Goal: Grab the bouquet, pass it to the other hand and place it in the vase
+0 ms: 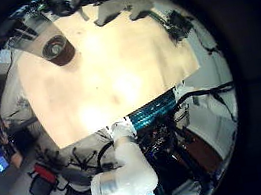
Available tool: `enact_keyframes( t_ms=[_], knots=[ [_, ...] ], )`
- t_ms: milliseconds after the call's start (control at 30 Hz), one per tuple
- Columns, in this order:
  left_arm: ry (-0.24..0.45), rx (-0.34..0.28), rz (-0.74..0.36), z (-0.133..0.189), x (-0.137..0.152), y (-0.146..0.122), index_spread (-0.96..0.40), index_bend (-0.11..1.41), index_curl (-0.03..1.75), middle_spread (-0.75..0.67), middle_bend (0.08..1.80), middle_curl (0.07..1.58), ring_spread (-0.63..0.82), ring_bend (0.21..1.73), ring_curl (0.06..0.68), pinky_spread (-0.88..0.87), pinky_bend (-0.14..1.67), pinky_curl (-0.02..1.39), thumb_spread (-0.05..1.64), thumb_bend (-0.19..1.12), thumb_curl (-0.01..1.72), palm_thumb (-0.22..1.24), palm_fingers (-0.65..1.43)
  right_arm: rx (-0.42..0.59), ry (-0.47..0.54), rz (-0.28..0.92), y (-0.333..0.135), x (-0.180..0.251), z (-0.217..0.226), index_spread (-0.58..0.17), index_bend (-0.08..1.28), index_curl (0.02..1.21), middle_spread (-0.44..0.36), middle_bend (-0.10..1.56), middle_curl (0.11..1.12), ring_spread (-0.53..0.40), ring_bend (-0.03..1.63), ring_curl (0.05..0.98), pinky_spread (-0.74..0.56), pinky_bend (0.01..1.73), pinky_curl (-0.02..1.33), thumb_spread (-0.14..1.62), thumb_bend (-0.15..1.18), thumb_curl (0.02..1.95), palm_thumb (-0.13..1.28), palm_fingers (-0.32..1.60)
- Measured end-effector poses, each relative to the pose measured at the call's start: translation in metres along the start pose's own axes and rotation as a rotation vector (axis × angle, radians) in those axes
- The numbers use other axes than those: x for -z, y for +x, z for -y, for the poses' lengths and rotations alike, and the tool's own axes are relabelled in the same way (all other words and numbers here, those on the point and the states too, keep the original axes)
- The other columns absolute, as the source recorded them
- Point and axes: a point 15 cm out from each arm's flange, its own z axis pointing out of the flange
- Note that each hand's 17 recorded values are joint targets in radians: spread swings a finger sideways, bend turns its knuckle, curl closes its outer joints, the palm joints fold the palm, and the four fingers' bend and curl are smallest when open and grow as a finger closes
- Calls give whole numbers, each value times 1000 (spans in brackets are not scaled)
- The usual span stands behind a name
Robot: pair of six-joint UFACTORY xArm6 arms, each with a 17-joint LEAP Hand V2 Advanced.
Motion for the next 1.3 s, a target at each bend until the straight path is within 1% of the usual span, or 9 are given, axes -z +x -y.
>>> enact_keyframes(
  t_ms=[167,300,400,600,800,933,1067,1167,1300],
  knots=[
    [-5,-7,-7,0,-1,2,83,191,358,437,180,276,601,402,209,678,334,174,1055,-23,276,32,3,-6,89,1,17,54,-2,-285,1084,875,-141,1277,808,-212,1403,618,-214,1482,409,946,93,721,1136,1188],
    [-1,-10,-8,-1,-1,3,83,187,361,436,183,276,600,402,210,677,331,173,1055,-23,276,32,6,3,116,17,26,92,-18,-264,1119,870,-129,1303,801,-205,1425,637,-196,1489,441,930,83,768,1137,1170],
    [-1,-13,-7,-1,0,4,83,186,362,436,183,277,600,402,211,677,330,173,1056,-20,277,44,6,14,155,69,21,116,-23,-254,1131,865,-124,1315,795,-201,1438,646,-189,1486,459,921,78,799,1137,1167],
    [14,-24,-13,1,2,7,90,186,364,435,184,278,604,404,213,675,332,176,1058,-23,276,48,19,77,210,238,-8,174,-57,-232,1165,844,-114,1334,777,-192,1448,657,-180,1464,503,903,65,875,1138,1162],
    [121,-37,-52,20,27,15,89,187,367,414,191,287,589,404,213,664,330,175,1068,-20,276,62,74,118,314,426,-32,235,-76,-221,1188,826,-110,1346,761,-190,1447,660,-177,1441,535,885,64,941,1147,1162],
    [188,-42,-125,32,46,24,95,185,368,396,191,293,576,407,215,648,333,176,1080,-13,281,92,112,195,348,608,-68,279,-95,-215,1199,812,-107,1353,751,-188,1453,664,-177,1425,561,872,61,991,1150,1162],
    [265,-43,-238,46,68,29,98,176,366,384,194,302,567,414,217,634,341,178,1088,-13,287,130,144,280,376,784,-95,319,-114,-211,1207,800,-106,1361,742,-184,1453,666,-178,1410,584,862,52,1031,1141,1162],
    [325,-54,-364,59,88,37,103,172,361,377,194,308,556,424,218,622,346,178,1089,-14,293,166,163,359,394,892,-107,338,-128,-209,1212,792,-105,1366,736,-182,1453,667,-179,1400,602,856,47,1059,1138,1161],
    [416,-56,-524,75,119,36,105,171,355,369,198,318,550,435,221,612,347,176,1082,-19,298,189,174,423,372,1032,-121,357,-150,-206,1219,783,-104,1371,729,-181,1452,669,-181,1386,625,850,42,1095,1136,1160]
  ],
)
